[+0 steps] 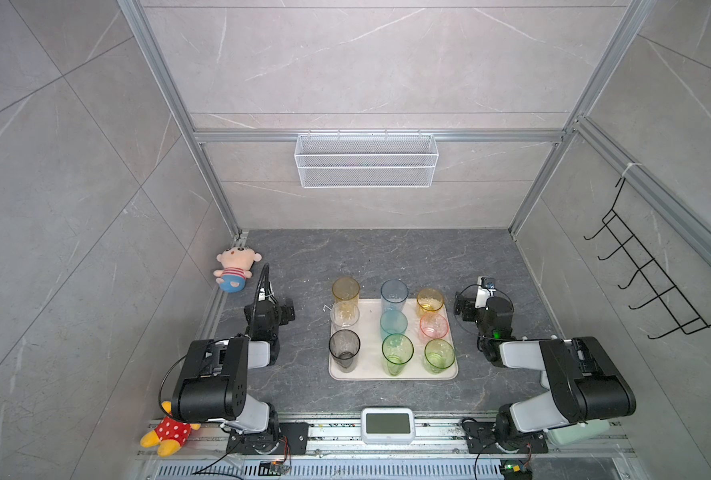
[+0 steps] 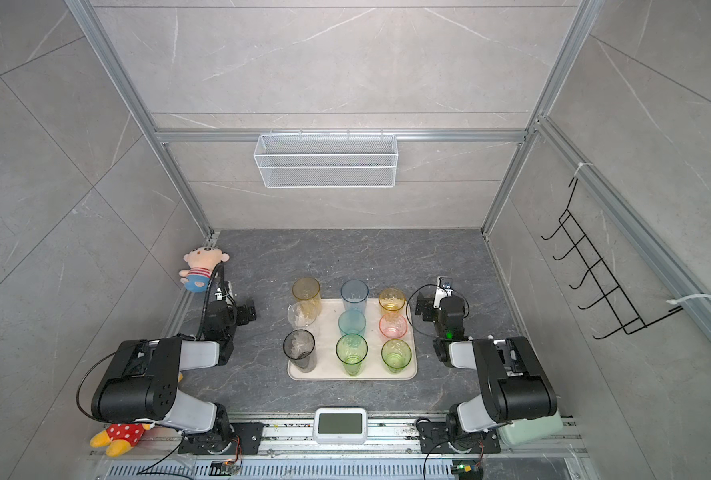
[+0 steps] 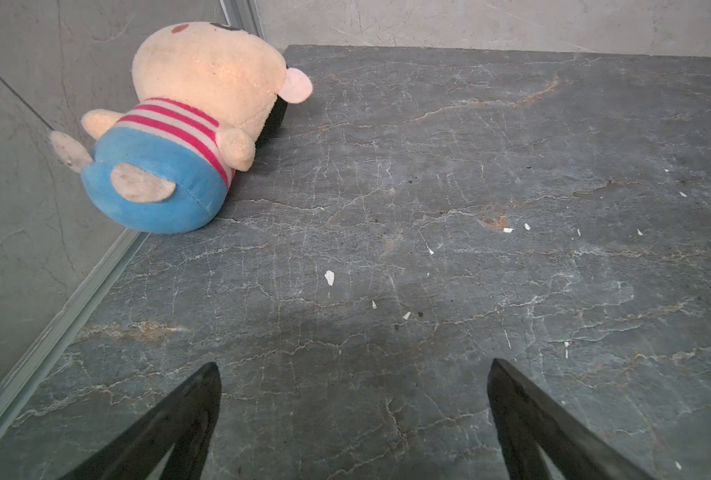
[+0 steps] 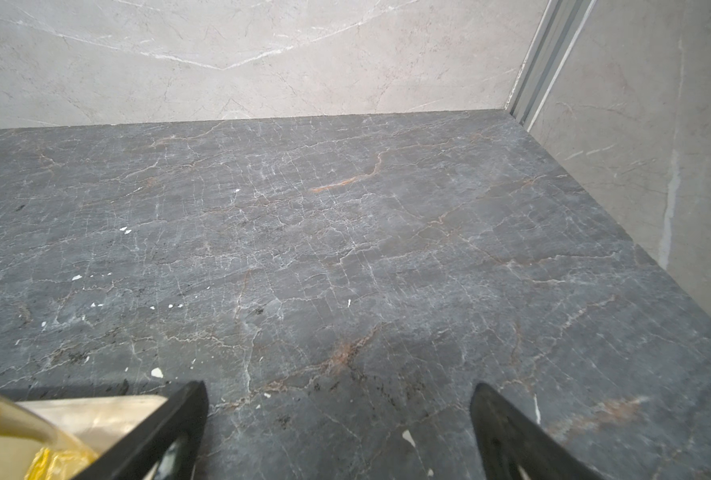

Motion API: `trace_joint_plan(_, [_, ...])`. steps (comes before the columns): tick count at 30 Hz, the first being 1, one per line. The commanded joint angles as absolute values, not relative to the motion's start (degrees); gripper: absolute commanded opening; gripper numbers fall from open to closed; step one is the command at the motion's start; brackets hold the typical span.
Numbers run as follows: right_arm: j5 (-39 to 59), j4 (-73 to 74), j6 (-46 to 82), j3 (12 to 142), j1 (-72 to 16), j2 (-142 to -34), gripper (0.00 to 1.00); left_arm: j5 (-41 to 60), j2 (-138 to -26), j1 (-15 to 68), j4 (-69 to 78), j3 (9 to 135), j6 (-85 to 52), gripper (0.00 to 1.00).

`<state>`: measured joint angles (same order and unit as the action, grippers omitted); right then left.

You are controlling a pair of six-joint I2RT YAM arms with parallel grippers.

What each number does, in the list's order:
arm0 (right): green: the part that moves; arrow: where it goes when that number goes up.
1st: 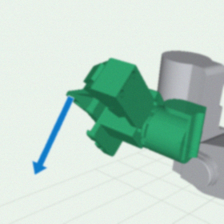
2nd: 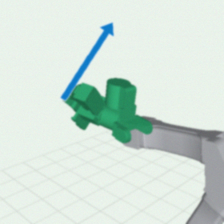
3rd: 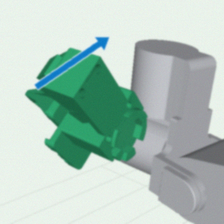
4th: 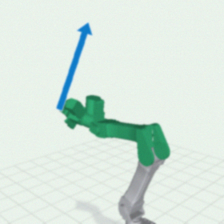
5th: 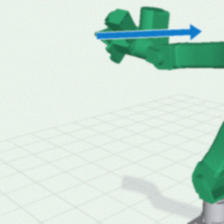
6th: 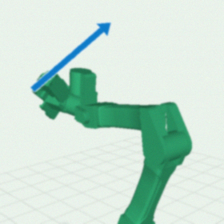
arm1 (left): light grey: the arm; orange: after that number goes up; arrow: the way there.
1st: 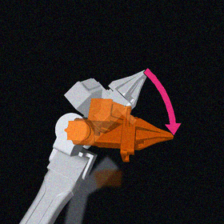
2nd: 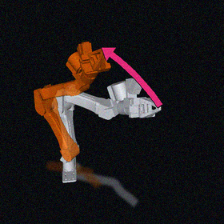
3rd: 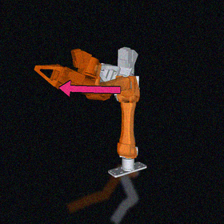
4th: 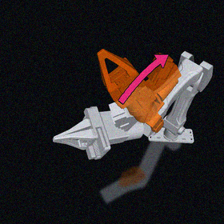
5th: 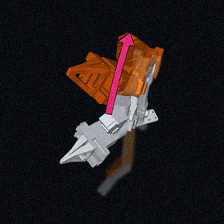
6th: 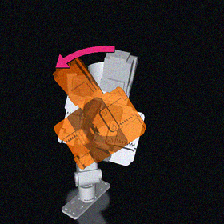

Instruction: Place the glasses into the tray

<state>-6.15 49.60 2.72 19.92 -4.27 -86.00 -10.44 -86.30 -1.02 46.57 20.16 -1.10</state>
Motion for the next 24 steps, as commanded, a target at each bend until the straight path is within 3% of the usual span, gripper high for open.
trace_joint_plan(1, [-6.70,50.63,1.74,20.13,-4.71,-86.26,0.99,-9.71,-86.13,-1.31,49.75,20.13,-0.93,1.00])
trace_joint_plan(15, [-7.25,50.27,1.44,20.30,-5.15,-86.40,0.99,-8.77,-85.89,-1.84,50.32,19.69,-0.97,1.00])
trace_joint_plan(21, [-7.31,50.27,1.42,20.30,-5.19,-86.40,0.99,-9.94,-85.74,-1.81,65.83,11.39,-1.45,1.00])
trace_joint_plan(24, [-7.38,50.27,1.39,20.30,-5.23,-86.39,0.99,-10.89,-85.13,-1.80,58.06,14.87,-2.01,1.00])
